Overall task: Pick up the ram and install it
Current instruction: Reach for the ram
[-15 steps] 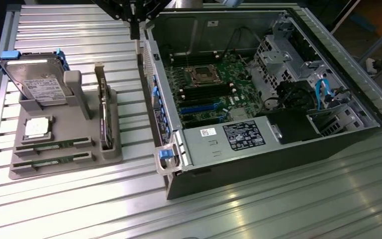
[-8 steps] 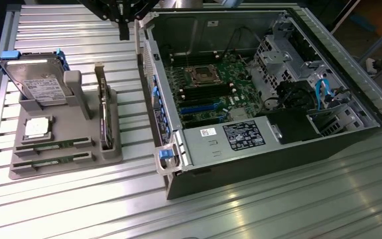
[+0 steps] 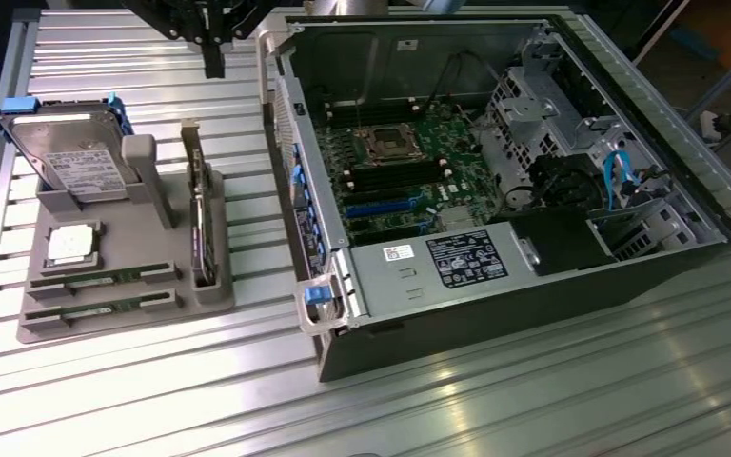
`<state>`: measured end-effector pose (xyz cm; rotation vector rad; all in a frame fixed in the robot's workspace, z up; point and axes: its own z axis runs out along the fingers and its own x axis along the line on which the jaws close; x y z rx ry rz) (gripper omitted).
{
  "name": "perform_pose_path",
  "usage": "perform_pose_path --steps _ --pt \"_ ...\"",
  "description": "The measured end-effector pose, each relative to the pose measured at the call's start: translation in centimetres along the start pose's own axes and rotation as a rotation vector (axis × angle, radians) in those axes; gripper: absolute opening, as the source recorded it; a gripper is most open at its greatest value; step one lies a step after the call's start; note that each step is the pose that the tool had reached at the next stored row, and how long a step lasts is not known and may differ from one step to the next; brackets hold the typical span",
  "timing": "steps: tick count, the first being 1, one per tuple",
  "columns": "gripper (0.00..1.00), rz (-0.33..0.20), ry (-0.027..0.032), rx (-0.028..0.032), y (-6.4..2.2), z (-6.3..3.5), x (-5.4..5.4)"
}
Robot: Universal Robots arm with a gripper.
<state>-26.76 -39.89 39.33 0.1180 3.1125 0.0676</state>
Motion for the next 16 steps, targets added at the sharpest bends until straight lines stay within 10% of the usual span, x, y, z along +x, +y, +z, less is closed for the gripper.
perform_pose_path --steps 16 --pt "0.11 0.0 0.0 0.0 -0.35 -0.13 4.7"
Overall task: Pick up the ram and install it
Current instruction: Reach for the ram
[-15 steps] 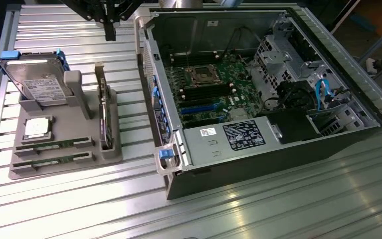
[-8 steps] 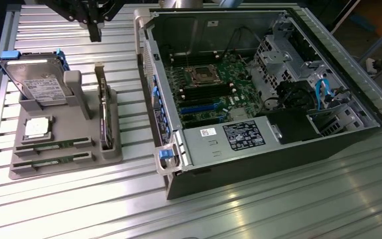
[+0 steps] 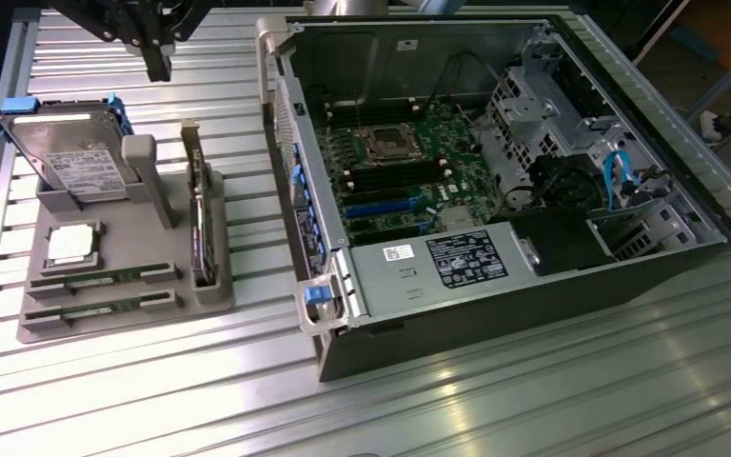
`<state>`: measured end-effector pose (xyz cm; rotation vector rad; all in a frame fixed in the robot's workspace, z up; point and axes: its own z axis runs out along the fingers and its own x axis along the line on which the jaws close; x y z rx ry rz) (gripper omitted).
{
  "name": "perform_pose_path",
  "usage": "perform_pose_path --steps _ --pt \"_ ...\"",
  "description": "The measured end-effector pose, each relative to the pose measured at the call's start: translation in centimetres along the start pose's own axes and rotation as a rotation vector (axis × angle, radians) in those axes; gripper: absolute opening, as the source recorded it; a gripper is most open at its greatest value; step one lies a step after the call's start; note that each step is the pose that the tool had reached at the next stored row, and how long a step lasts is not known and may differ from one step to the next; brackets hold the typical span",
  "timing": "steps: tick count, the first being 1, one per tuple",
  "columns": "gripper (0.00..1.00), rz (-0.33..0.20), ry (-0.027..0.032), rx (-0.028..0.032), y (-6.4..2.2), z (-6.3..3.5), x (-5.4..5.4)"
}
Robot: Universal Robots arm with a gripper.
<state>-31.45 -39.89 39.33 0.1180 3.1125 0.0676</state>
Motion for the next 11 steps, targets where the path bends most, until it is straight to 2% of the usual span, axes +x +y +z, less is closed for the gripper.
perform_pose_path --steps 11 --pt "0.11 0.0 0.0001 0.0001 -0.21 -0.08 2.8"
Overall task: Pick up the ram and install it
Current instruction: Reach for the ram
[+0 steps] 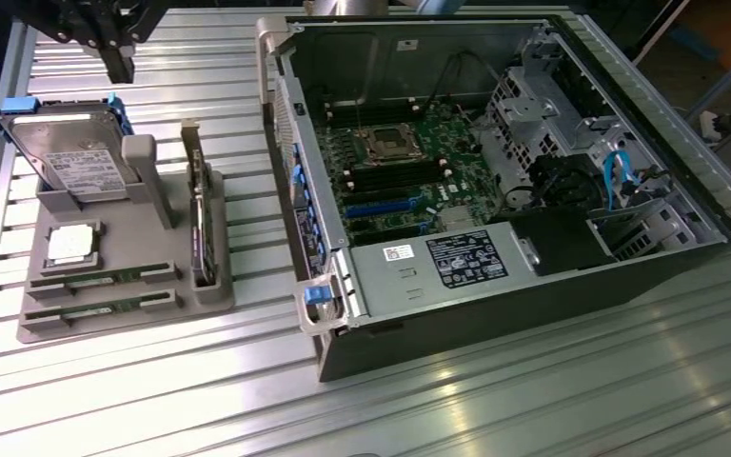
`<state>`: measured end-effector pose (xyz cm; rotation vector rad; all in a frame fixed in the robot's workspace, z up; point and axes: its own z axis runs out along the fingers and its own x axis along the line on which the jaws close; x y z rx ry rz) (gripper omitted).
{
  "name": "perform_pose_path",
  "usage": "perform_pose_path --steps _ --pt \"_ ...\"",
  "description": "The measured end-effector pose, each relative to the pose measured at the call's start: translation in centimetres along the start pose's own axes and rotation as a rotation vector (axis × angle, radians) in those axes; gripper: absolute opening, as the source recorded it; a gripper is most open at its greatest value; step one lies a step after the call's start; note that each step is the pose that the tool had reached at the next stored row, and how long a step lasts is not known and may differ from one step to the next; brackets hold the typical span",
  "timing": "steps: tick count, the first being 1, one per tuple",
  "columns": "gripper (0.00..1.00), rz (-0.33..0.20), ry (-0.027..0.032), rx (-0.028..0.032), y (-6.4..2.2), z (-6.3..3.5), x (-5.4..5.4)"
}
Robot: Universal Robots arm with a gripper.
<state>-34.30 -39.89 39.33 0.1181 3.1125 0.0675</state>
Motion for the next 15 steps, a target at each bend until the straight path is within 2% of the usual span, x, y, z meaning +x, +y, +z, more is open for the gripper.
perform_pose_path --steps 11,15 --pt "0.11 0.0 -0.0001 -0.0001 -0.24 -0.08 3.2" --pt "0.11 0.0 0.0 0.0 -0.29 -0.11 3.9"
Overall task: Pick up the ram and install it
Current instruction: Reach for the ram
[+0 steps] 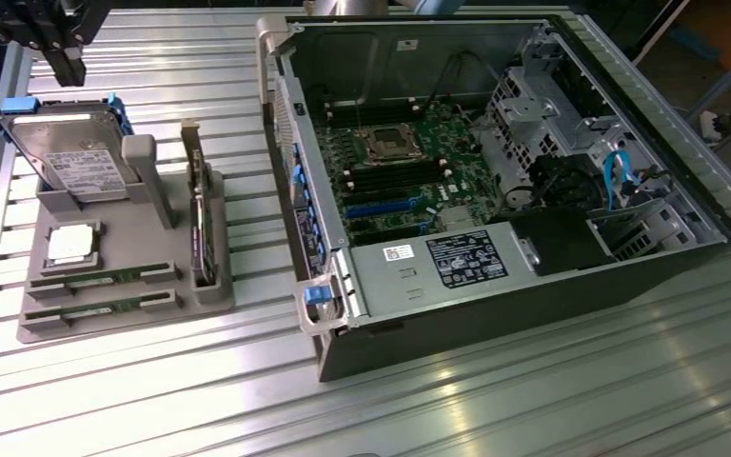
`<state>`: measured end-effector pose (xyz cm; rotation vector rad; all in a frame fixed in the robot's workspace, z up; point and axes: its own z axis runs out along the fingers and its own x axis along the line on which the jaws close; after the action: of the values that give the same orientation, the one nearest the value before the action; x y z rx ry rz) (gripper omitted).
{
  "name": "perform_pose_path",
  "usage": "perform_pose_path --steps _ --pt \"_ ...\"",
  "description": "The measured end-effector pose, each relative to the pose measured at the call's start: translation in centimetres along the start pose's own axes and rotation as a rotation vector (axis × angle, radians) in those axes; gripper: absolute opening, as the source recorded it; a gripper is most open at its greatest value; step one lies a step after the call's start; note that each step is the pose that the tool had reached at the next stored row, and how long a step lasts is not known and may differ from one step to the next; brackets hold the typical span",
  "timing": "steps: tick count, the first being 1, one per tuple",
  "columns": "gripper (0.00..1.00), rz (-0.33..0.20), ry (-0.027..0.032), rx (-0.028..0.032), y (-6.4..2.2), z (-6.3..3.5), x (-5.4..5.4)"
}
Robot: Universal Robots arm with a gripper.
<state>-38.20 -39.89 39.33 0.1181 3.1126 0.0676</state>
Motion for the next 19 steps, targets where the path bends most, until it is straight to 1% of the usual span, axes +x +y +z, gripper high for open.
perform_pose_path --steps 11,19 --pt "0.11 0.0 -0.0001 -0.0001 -0.06 0.0 0.0" --pt "0.11 0.0 -0.0001 -0.0001 -1.1 -0.04 -0.1"
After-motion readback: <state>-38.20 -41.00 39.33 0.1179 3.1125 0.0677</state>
